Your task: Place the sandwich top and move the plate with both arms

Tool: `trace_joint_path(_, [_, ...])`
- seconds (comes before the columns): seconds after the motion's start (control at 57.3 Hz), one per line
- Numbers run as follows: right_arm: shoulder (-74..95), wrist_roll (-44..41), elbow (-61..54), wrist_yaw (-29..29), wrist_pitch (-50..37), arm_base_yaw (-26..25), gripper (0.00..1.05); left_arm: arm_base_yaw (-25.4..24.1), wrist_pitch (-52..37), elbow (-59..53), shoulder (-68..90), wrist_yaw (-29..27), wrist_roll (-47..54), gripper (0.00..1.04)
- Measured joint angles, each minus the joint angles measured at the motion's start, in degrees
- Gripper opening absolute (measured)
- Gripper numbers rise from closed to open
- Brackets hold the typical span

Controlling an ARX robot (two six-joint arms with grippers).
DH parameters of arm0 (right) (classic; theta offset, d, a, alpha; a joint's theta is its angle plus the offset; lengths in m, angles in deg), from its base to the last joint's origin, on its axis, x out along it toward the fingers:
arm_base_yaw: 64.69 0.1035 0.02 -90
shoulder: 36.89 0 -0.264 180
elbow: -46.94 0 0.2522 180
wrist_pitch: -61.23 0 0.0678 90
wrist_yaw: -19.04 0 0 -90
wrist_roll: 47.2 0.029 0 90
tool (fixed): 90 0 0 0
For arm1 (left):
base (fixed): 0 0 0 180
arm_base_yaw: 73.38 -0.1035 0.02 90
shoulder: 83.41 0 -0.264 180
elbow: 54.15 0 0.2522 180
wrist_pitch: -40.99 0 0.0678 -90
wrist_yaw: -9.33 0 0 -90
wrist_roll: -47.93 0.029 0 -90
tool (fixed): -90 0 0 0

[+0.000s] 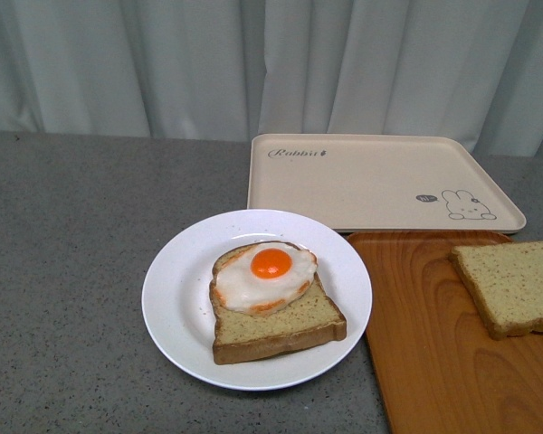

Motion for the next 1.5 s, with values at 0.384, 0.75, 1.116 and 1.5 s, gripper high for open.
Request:
trace_joint_path(0.384, [0.0, 0.0, 0.0, 0.0, 0.0, 0.0, 0.96, 0.0, 0.0, 0.0, 0.0, 0.0, 0.0, 0.98])
trace_joint_path(0.75, [0.0, 0.0, 0.0, 0.0, 0.0, 0.0, 0.96, 0.0, 0.0, 0.0, 0.0, 0.0, 0.0, 0.98])
trace_joint_path(1.116, [0.0, 0.0, 0.0, 0.0, 0.0, 0.0, 0.96, 0.0, 0.0, 0.0, 0.0, 0.0, 0.0, 0.98])
trace_joint_path(1.5, [0.0, 0.0, 0.0, 0.0, 0.0, 0.0, 0.96, 0.0, 0.0, 0.0, 0.0, 0.0, 0.0, 0.98])
